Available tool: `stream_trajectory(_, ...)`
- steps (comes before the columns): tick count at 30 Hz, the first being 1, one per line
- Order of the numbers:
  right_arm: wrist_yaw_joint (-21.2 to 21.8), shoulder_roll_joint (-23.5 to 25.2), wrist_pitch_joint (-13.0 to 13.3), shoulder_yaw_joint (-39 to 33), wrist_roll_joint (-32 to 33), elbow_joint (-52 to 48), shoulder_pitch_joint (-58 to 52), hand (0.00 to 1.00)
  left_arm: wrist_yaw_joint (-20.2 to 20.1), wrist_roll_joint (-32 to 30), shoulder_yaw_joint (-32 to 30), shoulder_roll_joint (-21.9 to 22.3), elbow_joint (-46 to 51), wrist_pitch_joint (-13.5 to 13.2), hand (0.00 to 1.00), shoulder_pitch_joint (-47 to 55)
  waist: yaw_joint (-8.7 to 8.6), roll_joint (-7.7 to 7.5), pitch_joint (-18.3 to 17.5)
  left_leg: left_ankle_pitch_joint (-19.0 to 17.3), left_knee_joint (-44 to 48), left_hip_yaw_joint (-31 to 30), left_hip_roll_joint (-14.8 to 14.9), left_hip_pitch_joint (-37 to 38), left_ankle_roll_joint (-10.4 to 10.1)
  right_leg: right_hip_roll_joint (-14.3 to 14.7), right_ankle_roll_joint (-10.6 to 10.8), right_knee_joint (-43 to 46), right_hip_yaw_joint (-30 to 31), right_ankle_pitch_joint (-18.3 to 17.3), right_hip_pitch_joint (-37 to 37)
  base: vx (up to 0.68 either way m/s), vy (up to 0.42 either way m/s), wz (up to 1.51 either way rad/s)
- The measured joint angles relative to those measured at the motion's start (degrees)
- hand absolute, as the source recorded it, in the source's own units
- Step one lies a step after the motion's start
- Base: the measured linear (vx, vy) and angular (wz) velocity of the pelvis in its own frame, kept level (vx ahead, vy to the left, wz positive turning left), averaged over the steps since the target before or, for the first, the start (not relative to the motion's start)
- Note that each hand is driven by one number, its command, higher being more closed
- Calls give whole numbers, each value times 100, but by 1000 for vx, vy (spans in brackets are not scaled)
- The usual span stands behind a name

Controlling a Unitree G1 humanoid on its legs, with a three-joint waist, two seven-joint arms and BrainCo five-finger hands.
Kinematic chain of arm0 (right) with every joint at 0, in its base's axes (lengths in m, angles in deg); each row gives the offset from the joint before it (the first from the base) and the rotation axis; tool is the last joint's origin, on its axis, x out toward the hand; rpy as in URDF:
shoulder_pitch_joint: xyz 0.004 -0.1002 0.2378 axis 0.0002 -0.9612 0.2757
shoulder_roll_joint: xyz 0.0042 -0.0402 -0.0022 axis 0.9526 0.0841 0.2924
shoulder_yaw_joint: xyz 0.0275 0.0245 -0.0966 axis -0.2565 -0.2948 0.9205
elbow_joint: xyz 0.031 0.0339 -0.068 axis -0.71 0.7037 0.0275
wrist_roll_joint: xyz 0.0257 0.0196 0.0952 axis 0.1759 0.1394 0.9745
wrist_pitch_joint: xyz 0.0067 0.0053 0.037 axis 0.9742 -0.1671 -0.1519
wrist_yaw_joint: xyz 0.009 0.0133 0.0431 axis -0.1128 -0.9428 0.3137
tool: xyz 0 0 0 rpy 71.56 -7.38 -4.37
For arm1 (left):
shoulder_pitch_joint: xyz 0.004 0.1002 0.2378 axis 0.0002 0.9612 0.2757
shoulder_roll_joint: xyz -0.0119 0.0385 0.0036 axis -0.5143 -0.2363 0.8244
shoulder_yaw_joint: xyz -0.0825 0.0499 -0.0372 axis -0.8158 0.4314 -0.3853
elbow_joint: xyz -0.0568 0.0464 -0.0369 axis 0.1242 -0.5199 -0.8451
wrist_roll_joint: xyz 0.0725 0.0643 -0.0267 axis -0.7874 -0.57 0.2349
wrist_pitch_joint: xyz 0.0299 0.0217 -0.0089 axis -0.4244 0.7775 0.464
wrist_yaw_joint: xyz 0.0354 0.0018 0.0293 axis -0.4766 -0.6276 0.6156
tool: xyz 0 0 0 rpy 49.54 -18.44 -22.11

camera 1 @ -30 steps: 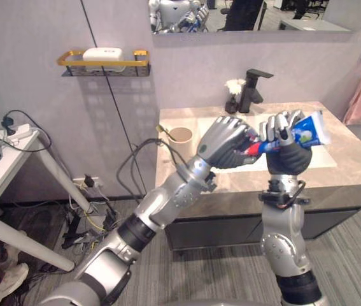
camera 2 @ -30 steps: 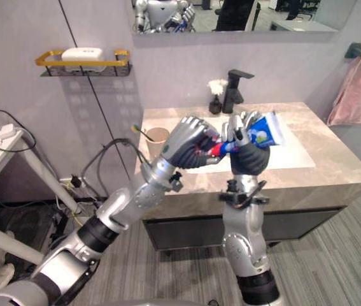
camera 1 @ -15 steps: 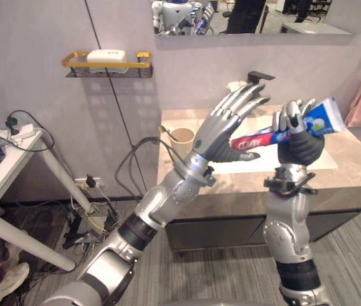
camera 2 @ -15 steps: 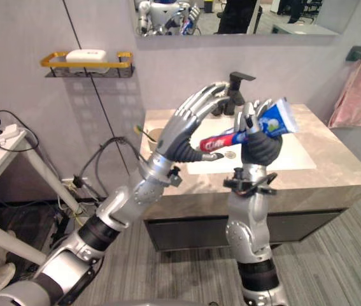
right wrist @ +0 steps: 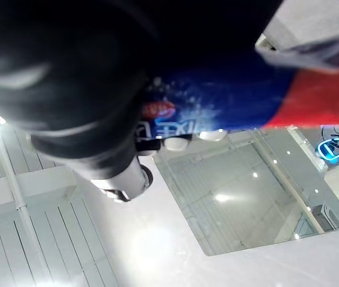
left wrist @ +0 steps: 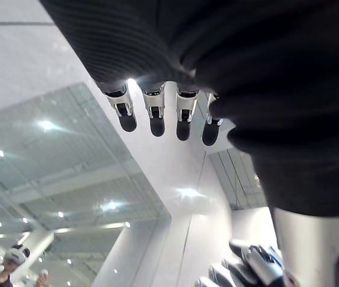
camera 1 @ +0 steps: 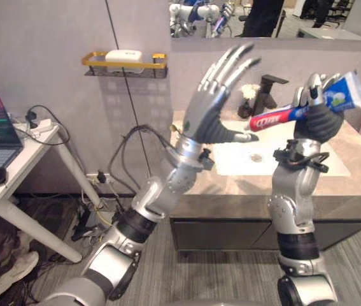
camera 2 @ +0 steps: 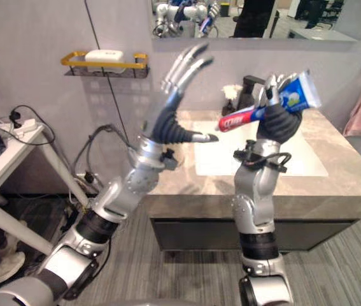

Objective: Organize washtable

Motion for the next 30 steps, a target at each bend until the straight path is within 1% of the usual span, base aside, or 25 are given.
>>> stream_trajectory(2,-17,-166,-2,-101,1,170,299,100,13,98,-319,-20,188,35,0,96,8,0,0,41,-4,-107,-7,-52,-4,-12,-3,7,-107,-3,5,-12,0,22)
stream_trajectory(3,-20,-279,-2,-184,1,293,500,100,22,103,-566,-33,395,48,0,295,60,0,0,54,-4,-139,-6,-59,-10,-12,-6,19,-128,-9,6,-6,3,17)
stream_trajectory(4,-35,-401,-3,-271,3,422,702,100,21,110,-775,-67,596,51,0,568,146,1,0,58,-4,-149,-4,-53,-15,-12,-12,38,-136,-19,9,0,3,11)
stream_trajectory(5,-40,-462,-1,-299,2,506,809,100,21,110,-877,-94,703,52,0,731,158,1,0,65,-10,-176,-6,-54,-13,-15,-11,44,-168,-26,22,0,1,21)
stream_trajectory(8,-84,-743,-7,-430,6,879,1303,100,16,221,-1351,-214,1064,55,0,1628,193,-1,1,111,-37,-397,-22,-83,-15,-39,-8,83,-381,-93,103,-7,2,37)
stream_trajectory(9,-84,-908,-8,-429,7,1028,1497,100,16,265,-1547,-222,1220,84,0,1985,230,-5,3,141,-39,-472,-23,-137,-19,-42,-6,95,-461,-107,102,-10,2,38)
stream_trajectory(10,-84,-1091,-11,-434,13,1156,1649,100,17,338,-1703,-213,1341,100,0,2284,326,-19,12,167,-40,-523,-23,-177,-24,-41,-7,97,-545,-111,98,-11,1,36)
stream_trajectory(11,-82,-1153,-34,-431,18,1242,1735,100,16,356,-1789,-213,1401,105,0,2436,361,-25,16,180,-40,-564,-23,-196,-24,-41,-8,97,-568,-115,105,-8,1,30)
stream_trajectory(13,-79,-1373,-127,-417,64,1501,1993,100,15,450,-2042,-184,1573,110,0,2895,484,-59,40,218,-41,-740,-26,-255,-35,-42,-11,100,-721,-132,129,-6,-7,42)
stream_trajectory(15,-77,-1529,-216,-412,81,1732,2168,100,15,559,-2255,-100,1751,117,0,3262,511,-104,68,239,-41,-915,-35,-335,-51,-46,-19,101,-947,-171,196,-3,-9,58)
stream_trajectory(16,-60,-1676,-258,-411,130,1812,2208,100,15,576,-2347,-51,1825,118,0,3462,599,-149,95,257,-41,-1004,-37,-378,-75,-44,-22,100,-1051,-178,204,0,-8,47)
stream_trajectory(18,25,-1799,-364,-408,171,1975,2325,100,-6,680,-2477,14,1936,119,0,3802,639,-195,127,315,-42,-1143,-54,-472,-51,-47,-22,97,-1197,-189,201,-2,-11,41)
stream_trajectory(19,68,-1834,-385,-376,244,2134,2427,100,-18,766,-2531,24,1944,119,0,4020,681,-212,139,328,-42,-1219,-67,-527,-57,-52,-21,90,-1271,-190,194,-2,-9,30)
stream_trajectory(20,91,-1921,-424,-367,285,2284,2501,100,-44,808,-2542,34,1944,118,0,4202,769,-236,154,337,-42,-1249,-78,-550,-54,-60,-21,84,-1311,-190,194,0,-5,24)
stream_trajectory(23,226,-2184,-564,-204,426,2618,2756,100,-210,923,-2682,204,1934,106,0,4671,798,-256,176,372,-41,-1350,-111,-623,-37,-81,-17,81,-1412,-192,180,3,0,20)
stream_trajectory(24,320,-2441,-618,54,511,2744,2964,100,-281,1030,-2796,324,1833,110,0,5010,820,-276,249,385,-40,-1370,-112,-637,-40,-81,-17,80,-1437,-191,180,-3,-1,7)
stream_trajectory(26,389,-2577,-640,161,566,2758,3076,100,-375,1089,-2848,393,1666,109,0,5155,853,-284,307,385,-40,-1375,-107,-643,-41,-75,-17,77,-1444,-191,178,-3,-2,2)
stream_trajectory(28,537,-2827,-676,271,586,2756,3235,100,-550,1228,-2913,517,1206,133,0,5320,902,-295,382,386,-40,-1416,-110,-689,-42,-73,-16,70,-1491,-192,164,-16,-11,8)
stream_trajectory(30,577,-3001,-720,295,641,2740,3306,100,-664,1233,-2942,586,940,157,0,5467,918,-327,416,392,-39,-1436,-113,-767,-49,-73,-17,67,-1511,-191,97,-14,-5,6)
